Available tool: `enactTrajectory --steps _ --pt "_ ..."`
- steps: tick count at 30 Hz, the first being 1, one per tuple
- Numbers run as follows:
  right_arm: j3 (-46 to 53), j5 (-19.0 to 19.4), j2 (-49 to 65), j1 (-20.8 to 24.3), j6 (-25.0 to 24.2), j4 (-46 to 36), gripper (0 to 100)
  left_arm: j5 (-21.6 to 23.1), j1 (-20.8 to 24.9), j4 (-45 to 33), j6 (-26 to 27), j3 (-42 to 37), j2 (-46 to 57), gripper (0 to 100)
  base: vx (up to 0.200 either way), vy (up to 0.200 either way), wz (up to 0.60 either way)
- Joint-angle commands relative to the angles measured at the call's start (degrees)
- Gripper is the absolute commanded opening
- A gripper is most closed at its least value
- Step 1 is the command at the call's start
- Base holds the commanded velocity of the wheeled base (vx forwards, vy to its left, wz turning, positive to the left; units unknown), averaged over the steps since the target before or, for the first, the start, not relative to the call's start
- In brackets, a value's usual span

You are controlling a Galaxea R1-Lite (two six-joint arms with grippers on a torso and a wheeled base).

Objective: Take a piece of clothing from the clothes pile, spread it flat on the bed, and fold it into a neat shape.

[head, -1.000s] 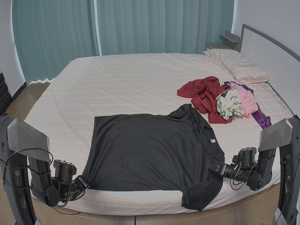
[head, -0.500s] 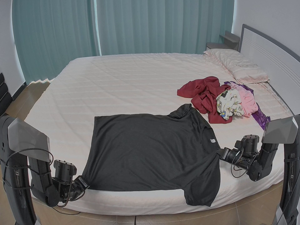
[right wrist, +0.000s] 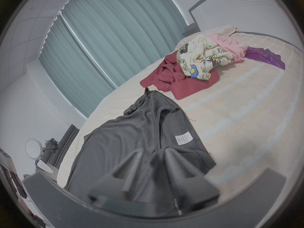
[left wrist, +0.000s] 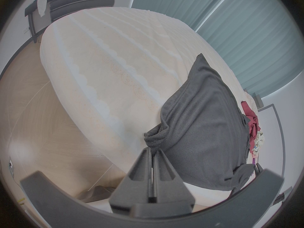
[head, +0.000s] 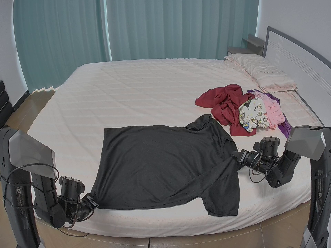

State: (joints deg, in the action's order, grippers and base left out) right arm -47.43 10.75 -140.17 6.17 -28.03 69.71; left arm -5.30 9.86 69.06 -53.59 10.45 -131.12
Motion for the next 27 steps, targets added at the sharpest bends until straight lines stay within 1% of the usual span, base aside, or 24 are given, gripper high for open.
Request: enactTrajectory --steps 1,8,10,12,14,17,19,21,24,25,27 --pt "1.38 0.06 -0.90 -0.72 0.16 0.17 100 -0.06 -0.02 0.02 -0.02 0.10 -0.27 0 0.000 0.000 0.00" --pt "6.12 0.41 3.15 -5.20 0.08 -0.18 100 -0.06 -0.02 0.02 -0.02 0.10 -0.27 0 0.000 0.000 0.00" --pt "7.27 0.41 3.67 -5.82 -0.10 0.17 100 -0.06 -0.02 0.02 -0.02 0.10 -0.27 0 0.000 0.000 0.00" --pt "11.49 1.11 5.78 -6.52 -0.80 0.61 100 -0.06 -0.02 0.02 -0.02 0.10 -0.27 0 0.000 0.000 0.00" --pt "14.91 2.96 7.54 -6.52 -0.98 0.69 100 -0.06 -0.02 0.02 -0.02 0.10 -0.27 0 0.000 0.000 0.00" --pt "22.74 8.23 10.27 -5.73 -1.59 2.01 100 -0.06 -0.02 0.02 -0.02 0.10 -0.27 0 0.000 0.000 0.00" --pt "26.43 9.37 11.14 -5.03 -1.59 3.07 100 -0.06 -0.02 0.02 0.06 0.10 -0.27 0 0.000 0.000 0.00" --pt "29.50 9.11 11.41 -3.27 -1.59 3.59 100 -0.06 -0.02 0.02 0.06 0.01 -0.27 0 0.000 0.000 0.00" --pt "30.65 9.11 11.32 -2.74 -1.51 3.59 100 -0.06 -0.02 0.02 0.06 0.01 -0.27 0 0.000 0.000 0.00" --pt "32.49 9.29 10.70 -1.95 -1.24 3.59 100 -0.06 -0.02 0.02 0.06 0.10 -0.27 0 0.000 0.000 0.00" --pt "32.49 9.29 10.70 -1.95 -1.24 3.59 100 -0.06 -0.02 0.02 0.06 0.10 -0.27 0 0.000 0.000 0.00"
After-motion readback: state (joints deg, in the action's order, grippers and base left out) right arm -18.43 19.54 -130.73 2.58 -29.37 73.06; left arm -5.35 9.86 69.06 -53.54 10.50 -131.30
